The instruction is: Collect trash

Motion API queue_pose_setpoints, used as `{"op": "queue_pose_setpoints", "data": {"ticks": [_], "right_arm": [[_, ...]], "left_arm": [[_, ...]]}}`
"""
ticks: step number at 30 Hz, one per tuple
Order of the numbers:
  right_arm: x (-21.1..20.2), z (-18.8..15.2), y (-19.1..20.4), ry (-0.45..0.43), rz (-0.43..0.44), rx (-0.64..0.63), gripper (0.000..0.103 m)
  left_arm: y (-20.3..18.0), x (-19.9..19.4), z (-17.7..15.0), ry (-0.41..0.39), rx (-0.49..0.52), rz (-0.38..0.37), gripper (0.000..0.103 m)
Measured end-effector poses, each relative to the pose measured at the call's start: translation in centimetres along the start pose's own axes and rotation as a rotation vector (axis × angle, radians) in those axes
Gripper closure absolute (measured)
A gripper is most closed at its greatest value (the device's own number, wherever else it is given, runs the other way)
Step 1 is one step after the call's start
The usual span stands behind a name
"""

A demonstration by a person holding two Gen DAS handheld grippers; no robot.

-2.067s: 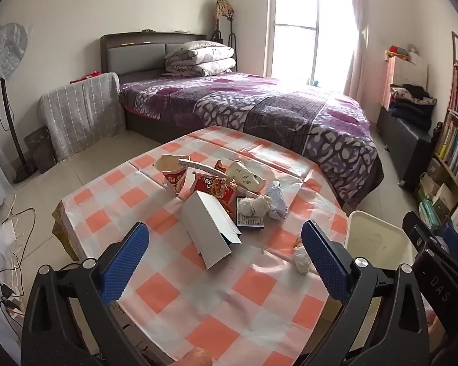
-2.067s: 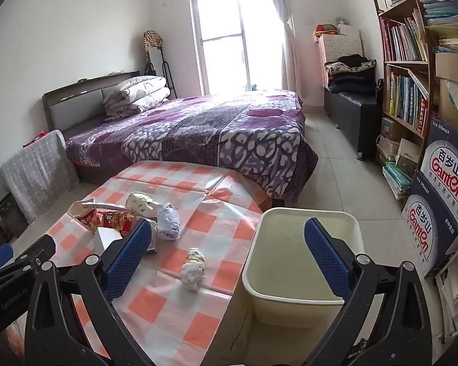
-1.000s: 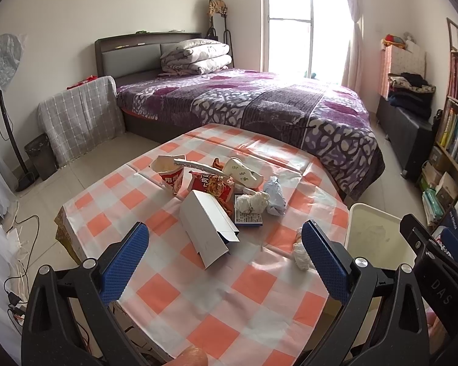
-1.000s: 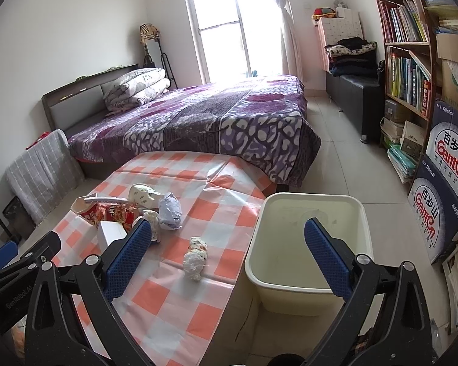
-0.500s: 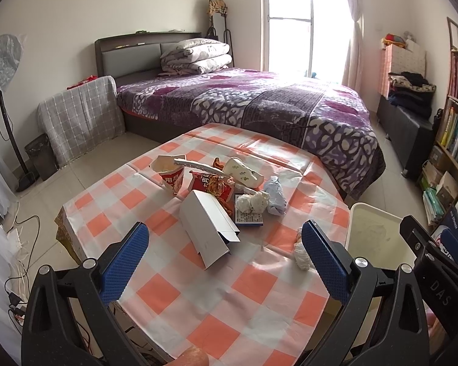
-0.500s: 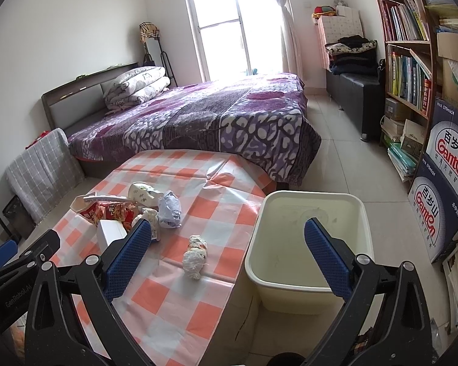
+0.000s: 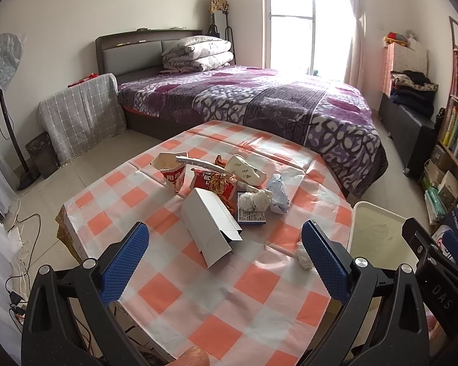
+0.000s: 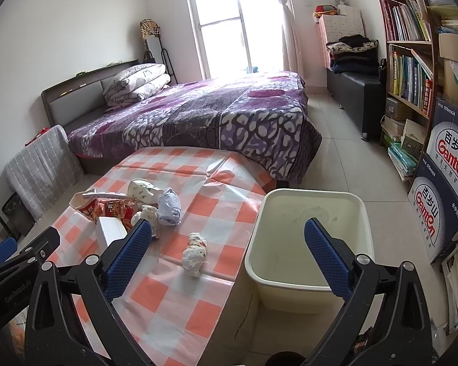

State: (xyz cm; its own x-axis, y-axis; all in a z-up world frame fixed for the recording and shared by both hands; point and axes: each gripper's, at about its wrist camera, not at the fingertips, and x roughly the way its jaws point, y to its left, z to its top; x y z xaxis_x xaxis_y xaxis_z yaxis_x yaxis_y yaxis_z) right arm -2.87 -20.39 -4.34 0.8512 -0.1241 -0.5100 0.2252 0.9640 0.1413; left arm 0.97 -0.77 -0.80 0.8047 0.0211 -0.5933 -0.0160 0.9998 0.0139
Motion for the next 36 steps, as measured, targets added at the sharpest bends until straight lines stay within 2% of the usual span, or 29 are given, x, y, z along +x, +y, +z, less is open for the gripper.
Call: {"op": "queue_pose_setpoints", "data": {"ticks": [36], "right_arm": [[0.12,0.17,0.28,0.007,-0.005,-0.007,0.007]], "left_arm": [[0.45,1.00,-0.58,0.024,0.007,0.014,0.006]]}}
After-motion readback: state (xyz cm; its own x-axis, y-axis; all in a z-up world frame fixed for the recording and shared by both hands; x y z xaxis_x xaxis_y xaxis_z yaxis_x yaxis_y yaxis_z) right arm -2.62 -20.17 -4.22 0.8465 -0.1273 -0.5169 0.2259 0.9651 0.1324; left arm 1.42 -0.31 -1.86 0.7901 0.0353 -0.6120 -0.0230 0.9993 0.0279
